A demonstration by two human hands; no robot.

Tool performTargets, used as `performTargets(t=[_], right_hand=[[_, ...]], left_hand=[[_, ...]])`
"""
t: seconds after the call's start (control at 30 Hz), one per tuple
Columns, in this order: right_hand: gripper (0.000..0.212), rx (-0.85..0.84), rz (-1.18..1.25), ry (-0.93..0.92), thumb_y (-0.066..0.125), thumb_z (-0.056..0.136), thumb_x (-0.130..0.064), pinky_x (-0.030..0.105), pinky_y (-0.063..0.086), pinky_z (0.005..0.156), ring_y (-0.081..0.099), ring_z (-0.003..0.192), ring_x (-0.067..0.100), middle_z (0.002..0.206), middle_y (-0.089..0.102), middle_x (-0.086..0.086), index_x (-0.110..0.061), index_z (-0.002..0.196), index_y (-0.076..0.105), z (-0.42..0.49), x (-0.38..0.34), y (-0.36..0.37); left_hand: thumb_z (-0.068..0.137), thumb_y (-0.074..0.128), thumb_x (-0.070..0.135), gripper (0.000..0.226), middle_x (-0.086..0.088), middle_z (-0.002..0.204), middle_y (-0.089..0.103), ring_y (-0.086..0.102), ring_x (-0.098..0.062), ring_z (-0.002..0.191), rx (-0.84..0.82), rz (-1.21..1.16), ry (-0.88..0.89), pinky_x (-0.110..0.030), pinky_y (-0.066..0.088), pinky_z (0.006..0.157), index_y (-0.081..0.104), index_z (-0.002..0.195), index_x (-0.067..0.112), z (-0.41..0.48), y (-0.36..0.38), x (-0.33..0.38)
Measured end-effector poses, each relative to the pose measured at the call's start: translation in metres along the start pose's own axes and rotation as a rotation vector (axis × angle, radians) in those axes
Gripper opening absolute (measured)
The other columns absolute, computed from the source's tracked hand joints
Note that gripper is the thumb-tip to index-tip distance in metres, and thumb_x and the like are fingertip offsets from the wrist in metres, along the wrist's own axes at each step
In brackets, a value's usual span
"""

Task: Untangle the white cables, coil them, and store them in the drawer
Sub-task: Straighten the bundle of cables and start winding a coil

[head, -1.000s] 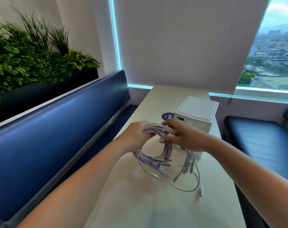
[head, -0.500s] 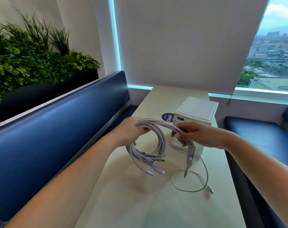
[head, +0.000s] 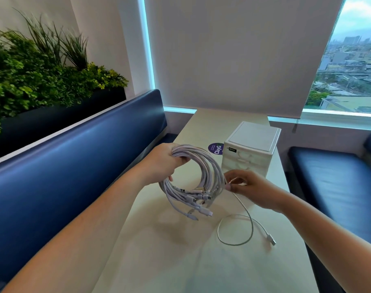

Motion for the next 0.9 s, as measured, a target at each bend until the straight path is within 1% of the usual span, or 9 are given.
performTargets(t=[0.1,0.17,0.23,0.33,0.47,0.57,0.67,0.8,0.9], right_hand=[[0.018,0.146,-0.029,0.008,0.064,0.089,-0.015,0.014,0.046,0.077,0.058,0.087,0.014,0.103,0.058,-0.002,-0.021,0.106,0.064,-0.003,0.005,0.001],[0.011,0.244,0.045,0.05,0.061,0.09,-0.01,0.024,0.051,0.075,0.061,0.08,0.022,0.094,0.057,0.003,-0.016,0.1,0.059,-0.008,0.008,0.003],[0.005,0.251,0.118,0.091,0.055,0.091,-0.004,0.036,0.054,0.075,0.065,0.074,0.023,0.082,0.063,0.008,-0.008,0.089,0.056,-0.013,0.009,0.012],[0.017,0.211,0.032,0.116,0.05,0.09,-0.006,0.04,0.056,0.079,0.067,0.075,0.015,0.076,0.07,0.001,-0.016,0.082,0.061,-0.016,0.013,0.027],[0.019,0.195,0.017,0.188,0.046,0.083,-0.022,0.043,0.05,0.09,0.063,0.093,0.011,0.096,0.067,-0.007,-0.027,0.092,0.061,-0.014,0.022,0.034],[0.047,0.071,0.27,0.108,0.039,0.077,-0.034,0.032,0.041,0.103,0.054,0.115,0.003,0.119,0.062,-0.014,-0.032,0.12,0.056,-0.014,0.013,0.041],[0.043,-0.017,0.458,0.0,0.041,0.088,-0.035,0.026,0.035,0.105,0.049,0.123,0.004,0.128,0.059,-0.012,-0.031,0.129,0.053,-0.012,-0.008,0.042],[0.046,0.022,0.498,-0.027,0.067,0.081,-0.041,0.034,0.046,0.095,0.061,0.104,0.017,0.107,0.065,0.007,-0.018,0.12,0.057,-0.004,-0.02,0.034],[0.034,0.038,0.419,-0.071,0.065,0.084,-0.038,0.034,0.051,0.08,0.061,0.079,0.015,0.083,0.059,0.006,-0.011,0.105,0.061,-0.005,-0.025,0.024]], left_hand=[[0.099,0.055,0.024,0.015,0.011,0.06,0.05,0.044,-0.011,0.053,-0.004,0.005,0.005,-0.023,0.047,0.05,0.068,0.107,0.021,-0.001,-0.001,-0.002],[0.1,0.054,0.024,0.016,0.012,0.061,0.051,0.045,-0.01,0.053,-0.008,0.007,0.003,-0.023,0.047,0.05,0.068,0.108,0.022,-0.002,-0.001,-0.004],[0.1,0.054,0.024,0.018,0.012,0.063,0.052,0.046,-0.009,0.052,-0.01,0.006,-0.001,-0.022,0.047,0.051,0.068,0.111,0.022,-0.003,-0.001,-0.005],[0.1,0.054,0.024,0.018,0.01,0.064,0.053,0.046,-0.011,0.055,-0.026,0.003,-0.001,-0.023,0.047,0.052,0.068,0.111,0.021,-0.004,0.001,-0.007],[0.1,0.054,0.023,0.017,0.013,0.059,0.052,0.045,-0.01,0.052,-0.055,-0.004,0.008,-0.024,0.048,0.052,0.068,0.108,0.024,-0.006,0.004,-0.008],[0.1,0.055,0.023,0.016,0.014,0.055,0.052,0.043,-0.009,0.051,-0.063,-0.006,0.015,-0.025,0.049,0.052,0.068,0.107,0.029,-0.007,0.007,-0.009],[0.1,0.055,0.025,0.016,0.019,0.053,0.056,0.046,-0.009,0.05,-0.076,0.004,-0.008,-0.027,0.05,0.054,0.067,0.11,0.025,-0.008,0.012,-0.014],[0.1,0.055,0.025,0.012,0.018,0.052,0.055,0.045,-0.008,0.052,-0.086,-0.011,-0.031,-0.026,0.048,0.052,0.066,0.098,0.027,-0.009,0.016,-0.018],[0.1,0.054,0.026,0.012,0.02,0.051,0.055,0.045,-0.009,0.053,-0.108,-0.001,-0.037,-0.026,0.049,0.053,0.066,0.101,0.026,-0.01,0.018,-0.021]])
Point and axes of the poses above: each hand's wrist, its own z-axis towards the middle knuckle, its own y-axis out of the palm, x = y × z, the point moved 7 cm from there along z, towards the middle knuckle
